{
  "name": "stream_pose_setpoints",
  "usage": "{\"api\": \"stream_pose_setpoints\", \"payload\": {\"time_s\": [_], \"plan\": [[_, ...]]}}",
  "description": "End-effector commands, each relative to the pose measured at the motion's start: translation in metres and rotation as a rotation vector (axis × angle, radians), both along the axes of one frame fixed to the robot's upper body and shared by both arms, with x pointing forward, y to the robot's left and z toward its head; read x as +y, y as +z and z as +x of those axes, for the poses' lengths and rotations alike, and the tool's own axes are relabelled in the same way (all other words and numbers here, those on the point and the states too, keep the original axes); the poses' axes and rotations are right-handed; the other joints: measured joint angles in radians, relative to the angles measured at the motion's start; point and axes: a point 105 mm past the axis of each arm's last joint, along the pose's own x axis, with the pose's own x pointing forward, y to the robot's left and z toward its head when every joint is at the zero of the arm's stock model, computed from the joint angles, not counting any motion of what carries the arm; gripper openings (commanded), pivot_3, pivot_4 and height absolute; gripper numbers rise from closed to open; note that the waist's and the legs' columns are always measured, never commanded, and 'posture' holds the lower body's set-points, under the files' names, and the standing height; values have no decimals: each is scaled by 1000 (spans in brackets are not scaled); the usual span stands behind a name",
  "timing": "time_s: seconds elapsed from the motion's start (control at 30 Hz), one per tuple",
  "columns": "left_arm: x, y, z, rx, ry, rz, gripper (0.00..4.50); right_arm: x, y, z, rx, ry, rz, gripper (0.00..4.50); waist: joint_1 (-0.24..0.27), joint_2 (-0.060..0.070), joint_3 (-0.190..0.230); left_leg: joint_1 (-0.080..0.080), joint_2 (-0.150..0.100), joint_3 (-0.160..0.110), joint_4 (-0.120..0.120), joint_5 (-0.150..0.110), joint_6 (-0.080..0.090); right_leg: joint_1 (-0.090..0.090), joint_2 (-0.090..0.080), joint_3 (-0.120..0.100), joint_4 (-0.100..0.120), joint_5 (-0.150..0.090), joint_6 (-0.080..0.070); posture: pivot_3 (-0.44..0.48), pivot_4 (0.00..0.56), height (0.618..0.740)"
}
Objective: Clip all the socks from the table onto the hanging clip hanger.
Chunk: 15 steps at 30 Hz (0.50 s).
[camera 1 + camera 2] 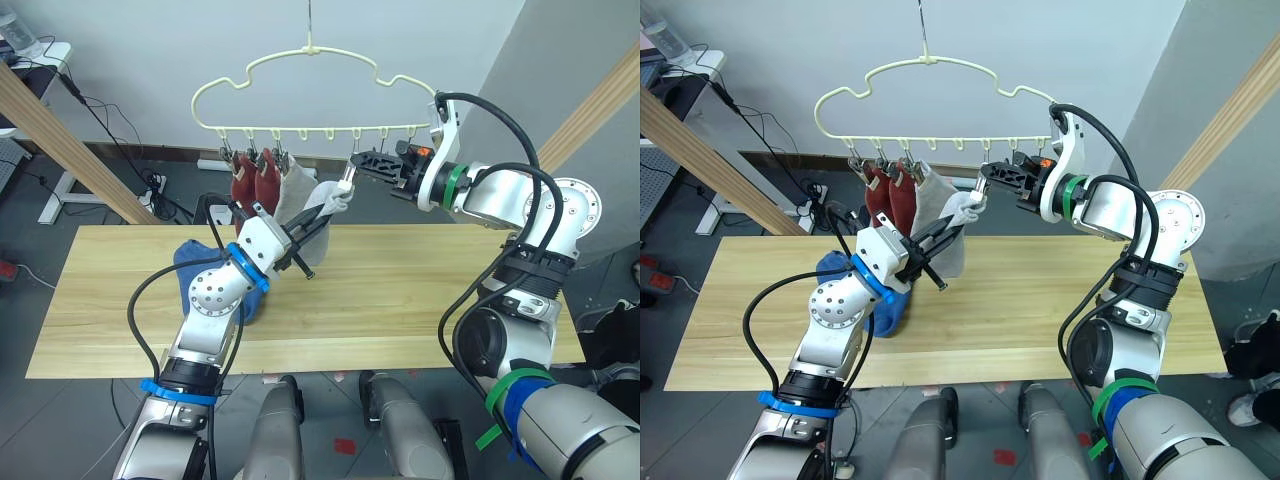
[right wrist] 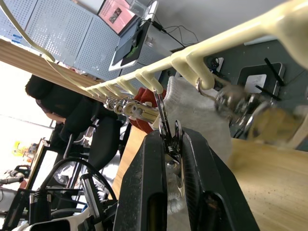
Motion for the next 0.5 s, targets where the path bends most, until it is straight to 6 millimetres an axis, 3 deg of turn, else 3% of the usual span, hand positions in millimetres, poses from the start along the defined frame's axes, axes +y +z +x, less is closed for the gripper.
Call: {"api": "stream_pose_setpoints", "payload": {"time_s": [0.03, 0.5], "plan": [[-1, 10, -4, -59, -3, -15, 62, 1, -1, -3, 9, 10, -10, 347, 0, 0, 0, 0, 0, 0, 0, 0, 0, 0, 0, 0, 0, 0, 0, -48, 344, 740], [-1, 17, -6, -123, 9, -18, 62, 4, -8, -7, 38, 39, -31, 347, 0, 0, 0, 0, 0, 0, 0, 0, 0, 0, 0, 0, -1, 0, 0, -32, 336, 740]]}}
